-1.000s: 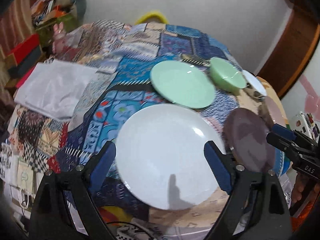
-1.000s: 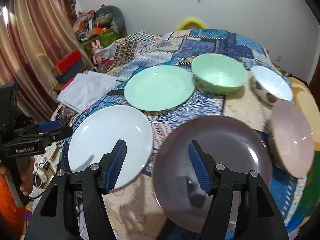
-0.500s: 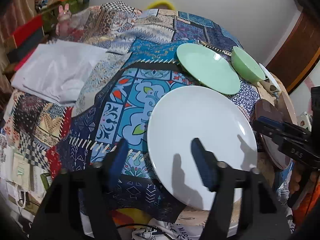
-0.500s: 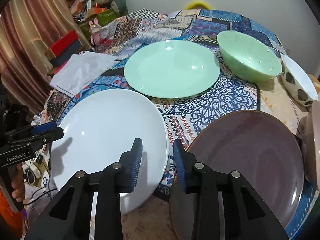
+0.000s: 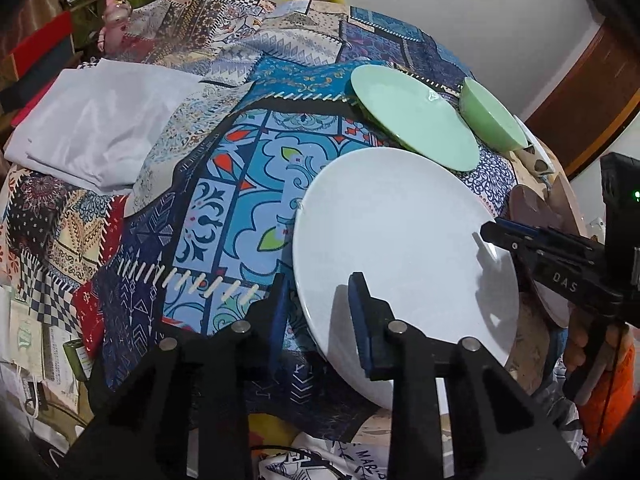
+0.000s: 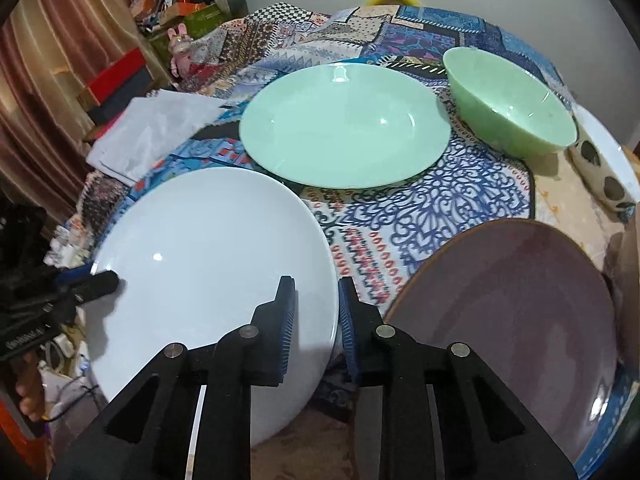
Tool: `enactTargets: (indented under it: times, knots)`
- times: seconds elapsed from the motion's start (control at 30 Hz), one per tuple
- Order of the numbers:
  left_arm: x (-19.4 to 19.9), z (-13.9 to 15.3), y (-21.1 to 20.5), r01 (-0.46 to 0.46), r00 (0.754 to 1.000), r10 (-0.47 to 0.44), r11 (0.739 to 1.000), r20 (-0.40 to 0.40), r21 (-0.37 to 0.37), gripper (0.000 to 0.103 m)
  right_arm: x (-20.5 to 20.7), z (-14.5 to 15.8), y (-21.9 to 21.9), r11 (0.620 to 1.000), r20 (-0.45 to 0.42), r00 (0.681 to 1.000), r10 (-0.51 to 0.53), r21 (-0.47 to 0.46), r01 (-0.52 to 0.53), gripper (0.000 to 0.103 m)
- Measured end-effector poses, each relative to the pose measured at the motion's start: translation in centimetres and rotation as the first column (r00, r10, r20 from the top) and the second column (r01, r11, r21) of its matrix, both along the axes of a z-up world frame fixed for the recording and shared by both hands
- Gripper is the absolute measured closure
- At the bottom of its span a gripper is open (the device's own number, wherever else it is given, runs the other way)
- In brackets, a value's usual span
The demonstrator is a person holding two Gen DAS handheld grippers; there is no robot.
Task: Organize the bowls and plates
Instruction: 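Grip the rim of the white plate with both tools, then carry the white plate over the purple plate and lower it on top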
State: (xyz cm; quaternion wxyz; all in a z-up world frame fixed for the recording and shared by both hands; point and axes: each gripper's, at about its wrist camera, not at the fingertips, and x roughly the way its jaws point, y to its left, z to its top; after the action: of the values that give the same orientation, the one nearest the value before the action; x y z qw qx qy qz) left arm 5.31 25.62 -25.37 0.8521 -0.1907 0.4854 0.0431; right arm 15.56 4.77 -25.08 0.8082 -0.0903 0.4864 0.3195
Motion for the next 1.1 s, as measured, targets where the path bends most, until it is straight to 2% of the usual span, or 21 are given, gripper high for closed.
enactTargets:
  times: [0.17, 0.3, 0.37, 0.53, 0.67, 0.8, 1.1]
  knots:
    - [-0.4, -0.2, 0.2, -0.016, 1.0, 0.016, 1.0, -0.016, 0.023, 0.074, -0.5, 0.1, 0.6, 1.0, 0.008, 1.0, 0.013, 0.002, -0.013, 0.083]
    - [-1.0, -0.4, 1.1, -0.037, 0.999, 0.037, 0.999, -0.029, -0.015, 0.074, -0.7, -0.4, -0.1, 1.0, -0.042, 0.999, 0.01, 0.019, -0.009, 0.083]
    - [-1.3, -0.4, 1.1, -0.041, 0.999, 0.041, 0.999, -0.034, -0.009, 0.074, -0.9, -0.8, -0.2, 1.0, -0.066, 0.998, 0.013, 0.025, -0.011, 0.083]
    - [-1.5, -0.6, 0.7, -0.03, 0.999, 0.03, 1.0, -0.034, 0.007, 0.074, -1.0, -1.0, 0.1, 1.0, -0.065, 0.998, 0.014, 0.027, -0.012, 0.082]
    - [-1.0, -0.8, 0.4, -0.008, 0.999, 0.008, 1.0, -0.035, -0.008, 0.074, -1.1, -1.0, 0.2, 1.0, -0.058, 0.998, 0.011, 0.026, -0.01, 0.081]
    - [-0.8, -0.6, 0.1, -0.017, 0.999, 0.017, 1.0, -0.029, 0.013, 0.074, -1.3, -0.7, 0.1, 1.0, -0.045, 0.999, 0.01, 0.027, -0.009, 0.082]
    - [-1.0, 0.2, -0.1, -0.044, 0.999, 0.044, 0.999, -0.019, 0.009, 0.073, -1.6, 0.5, -1.0, 0.998, -0.013, 1.0, 0.0, 0.068, 0.001, 0.082]
